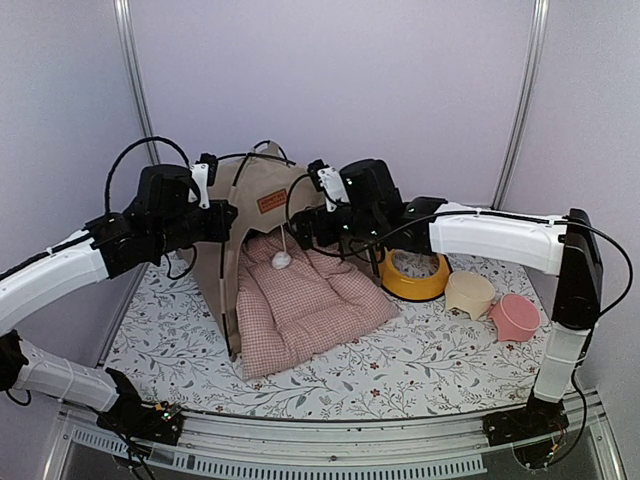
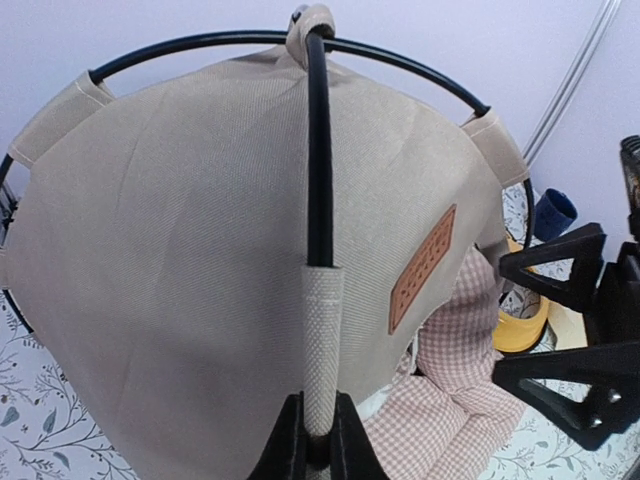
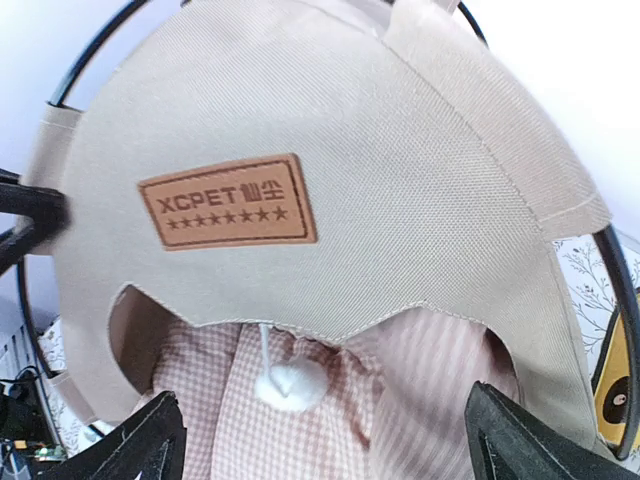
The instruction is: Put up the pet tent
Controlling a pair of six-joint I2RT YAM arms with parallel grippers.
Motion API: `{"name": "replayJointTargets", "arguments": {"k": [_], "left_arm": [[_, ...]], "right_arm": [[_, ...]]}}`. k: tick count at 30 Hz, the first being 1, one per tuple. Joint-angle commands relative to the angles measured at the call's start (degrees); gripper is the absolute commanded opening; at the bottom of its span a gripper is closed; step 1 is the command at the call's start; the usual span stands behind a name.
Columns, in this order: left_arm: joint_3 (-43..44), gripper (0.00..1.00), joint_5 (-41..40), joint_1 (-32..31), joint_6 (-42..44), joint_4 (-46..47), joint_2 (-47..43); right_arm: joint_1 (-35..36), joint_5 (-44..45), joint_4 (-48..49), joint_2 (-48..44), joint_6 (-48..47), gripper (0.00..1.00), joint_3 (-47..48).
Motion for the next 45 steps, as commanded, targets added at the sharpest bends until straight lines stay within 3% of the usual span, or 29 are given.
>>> {"name": "replayJointTargets", "arguments": {"k": [1, 15, 23, 26, 29, 31, 33, 40, 45], "left_arm": [[-1.9, 0.00, -0.6, 0.6, -1.8, 1.1, -0.4], [-3.2, 0.00, 2.9, 0.7, -0.5, 3.3, -0.5], [-3.4, 0.00, 4.7, 0.8, 0.2, 4.0, 0.0], [-3.2, 0.00, 6.3, 0.8, 0.8, 4.4, 0.6], [-3.1, 0.00, 8.7, 0.7, 1.9, 5.2, 1.3], [-3.2, 0.00, 11.0, 0.8, 2.4, 5.9, 1.8], [-3.2, 0.00, 13.0, 0.7, 2.8, 6.7, 2.2], [-2.6, 0.00, 20.2, 0.0, 3.5, 8.2, 3.8], [-1.0, 0.00, 20.2, -0.5, 1.3, 6.9, 2.3]], "right_arm": [[-0.1, -4.3, 1.0, -6.4, 2.0, 0.99, -4.0], [-5.3, -2.3, 2.1, -12.9, 3.6, 0.99, -26.7], [-6.2, -4.0, 7.8, -9.8, 6.3, 1.00, -34.1], [-6.2, -7.8, 7.5, -7.9, 7.1, 0.86, -32.0], [-5.7, -10.4, 6.4, -7.4, 8.1, 0.57, -28.6], [-5.3, -12.0, 5.5, -7.8, 8.6, 0.31, -25.6], [-4.9, -13.0, 5.5, -8.6, 9.4, 0.14, -22.2], [-4.3, -8.6, 8.7, -5.5, 10.6, 0.00, -10.1], [-4.4, 0.9, 8.8, 1.0, 11.5, 0.00, -6.6]]}}
